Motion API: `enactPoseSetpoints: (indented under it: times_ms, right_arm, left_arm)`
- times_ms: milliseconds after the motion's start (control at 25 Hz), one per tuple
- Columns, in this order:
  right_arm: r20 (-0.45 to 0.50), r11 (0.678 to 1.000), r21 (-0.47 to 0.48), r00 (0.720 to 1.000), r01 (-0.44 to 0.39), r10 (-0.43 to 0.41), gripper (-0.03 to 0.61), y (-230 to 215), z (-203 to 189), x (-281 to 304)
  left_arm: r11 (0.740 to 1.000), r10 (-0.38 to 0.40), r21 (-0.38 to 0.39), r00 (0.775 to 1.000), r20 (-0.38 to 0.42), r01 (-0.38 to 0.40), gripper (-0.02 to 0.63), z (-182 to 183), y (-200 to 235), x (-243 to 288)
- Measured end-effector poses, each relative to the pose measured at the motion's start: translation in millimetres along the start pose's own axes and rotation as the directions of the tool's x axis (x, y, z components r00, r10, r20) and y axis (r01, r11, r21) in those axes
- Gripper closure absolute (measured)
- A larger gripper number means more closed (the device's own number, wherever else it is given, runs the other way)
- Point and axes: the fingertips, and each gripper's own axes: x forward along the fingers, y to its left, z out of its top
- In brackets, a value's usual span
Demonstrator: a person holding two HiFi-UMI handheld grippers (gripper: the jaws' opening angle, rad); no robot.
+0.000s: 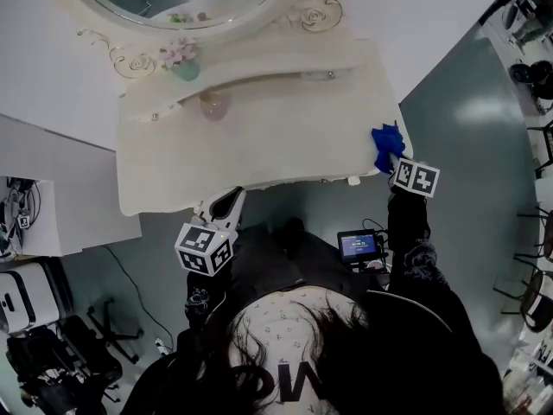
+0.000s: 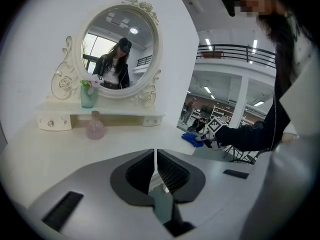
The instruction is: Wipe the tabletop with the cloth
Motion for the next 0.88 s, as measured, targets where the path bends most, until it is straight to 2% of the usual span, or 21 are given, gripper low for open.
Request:
enactPoseSetpoints:
  times_ms: [280,520,720,880]
  right_arm:
    - [0.025,0.99,-0.065,0.992,-0.124,0.126,0.495,63,8,-18]
    - [0.092,0.965,-0.091,0.962,-0.247,0.256,0.495,134,14,-48]
    - [0.115,0.936,-0.116,0.931,-0.333,0.346,0.495,204,-4,-90]
    - [0.147,0.924,-0.124,0.915,-0.36,0.376,0.495,264,-26,-122]
  left_arm:
    - [1.0,0.029,-0.008,0.999,-0.041,-0.03,0.618,-17,8,-23]
    - [1.0,0.007,0.01,0.999,-0.037,-0.007,0.618,-19,13,-36]
    - [0.999,-0.022,0.029,0.999,-0.027,0.022,0.618,-21,18,-56]
    - [0.999,-0.04,0.037,0.999,-0.022,0.041,0.618,-31,37,-87]
